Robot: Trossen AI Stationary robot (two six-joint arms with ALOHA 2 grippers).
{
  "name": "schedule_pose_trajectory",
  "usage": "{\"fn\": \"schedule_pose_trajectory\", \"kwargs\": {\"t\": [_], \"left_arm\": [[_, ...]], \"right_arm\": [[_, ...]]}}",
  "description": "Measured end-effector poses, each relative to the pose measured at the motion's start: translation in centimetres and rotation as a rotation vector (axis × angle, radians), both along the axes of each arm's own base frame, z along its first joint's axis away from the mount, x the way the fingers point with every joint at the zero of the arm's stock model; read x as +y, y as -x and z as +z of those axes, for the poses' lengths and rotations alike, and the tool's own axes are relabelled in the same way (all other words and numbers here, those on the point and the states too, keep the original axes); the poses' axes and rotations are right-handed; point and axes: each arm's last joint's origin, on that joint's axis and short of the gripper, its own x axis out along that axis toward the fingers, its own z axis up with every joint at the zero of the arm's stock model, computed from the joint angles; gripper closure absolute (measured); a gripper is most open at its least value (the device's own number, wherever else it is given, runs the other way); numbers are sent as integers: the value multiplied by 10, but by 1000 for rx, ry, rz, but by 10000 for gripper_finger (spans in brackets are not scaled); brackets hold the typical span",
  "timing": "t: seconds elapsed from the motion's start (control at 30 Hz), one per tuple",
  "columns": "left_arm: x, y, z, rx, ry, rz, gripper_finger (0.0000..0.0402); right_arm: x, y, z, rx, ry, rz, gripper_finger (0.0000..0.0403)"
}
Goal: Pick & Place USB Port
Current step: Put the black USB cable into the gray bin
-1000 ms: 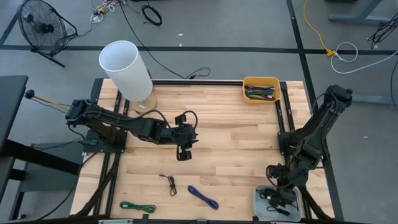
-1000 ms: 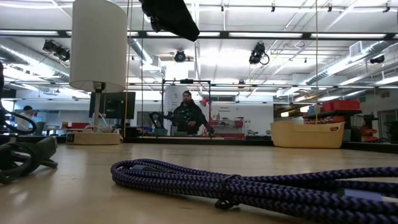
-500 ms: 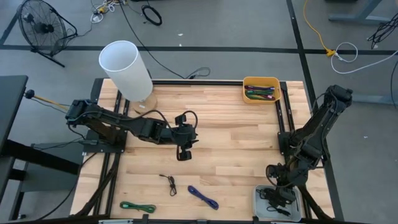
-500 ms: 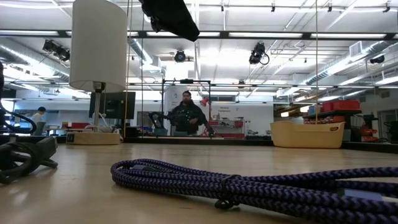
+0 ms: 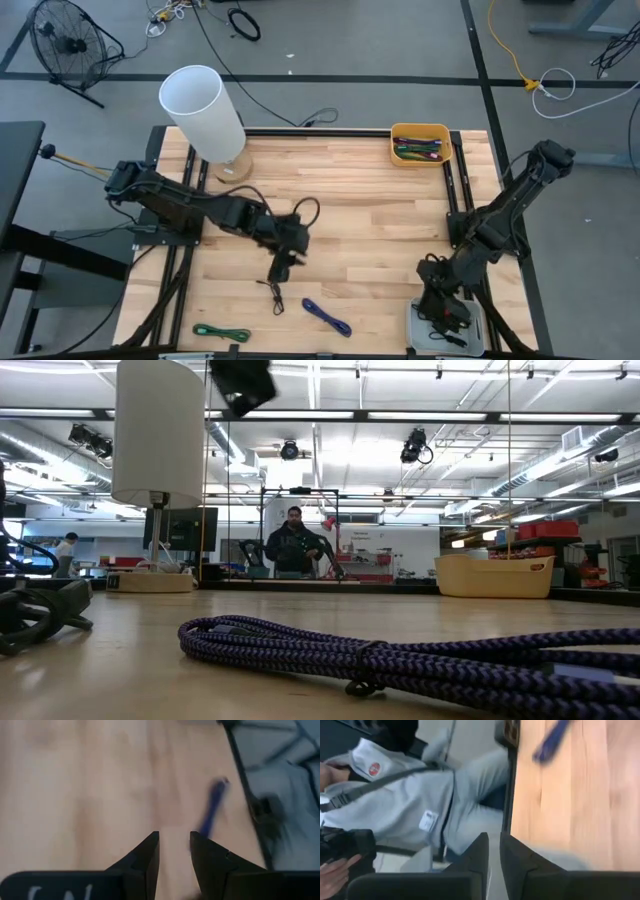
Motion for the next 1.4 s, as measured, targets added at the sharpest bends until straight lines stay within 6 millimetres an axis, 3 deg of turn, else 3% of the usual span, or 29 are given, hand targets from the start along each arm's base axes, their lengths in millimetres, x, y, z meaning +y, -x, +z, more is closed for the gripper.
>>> {"fn": "schedule_pose_trajectory", "kwargs": {"t": [0.17, 0.4, 0.5, 0.7, 0.9, 1.13, 1.4], "left_arm": [[-27, 14, -10, 135, 45, 2, 287], [-57, 32, -31, 285, 209, 288, 287], [-67, 39, -43, 344, 212, 305, 287], [-94, 44, -72, 329, -6, -38, 287], [-106, 31, -90, 178, -191, -317, 287], [-104, 28, -115, 291, -236, -343, 287], [-98, 26, -117, 275, -321, -390, 287]], "right_arm": [[-12, -17, 7, -173, 57, -94, 362], [-30, -35, 14, -383, 222, -252, 369], [-34, -38, 15, -415, 263, -256, 369], [-36, -40, 15, -452, 315, -233, 369], [-36, -40, 15, -477, 353, -239, 369], [-36, -40, 15, -490, 369, -228, 369], [-36, -40, 16, -501, 381, -220, 369]]}}
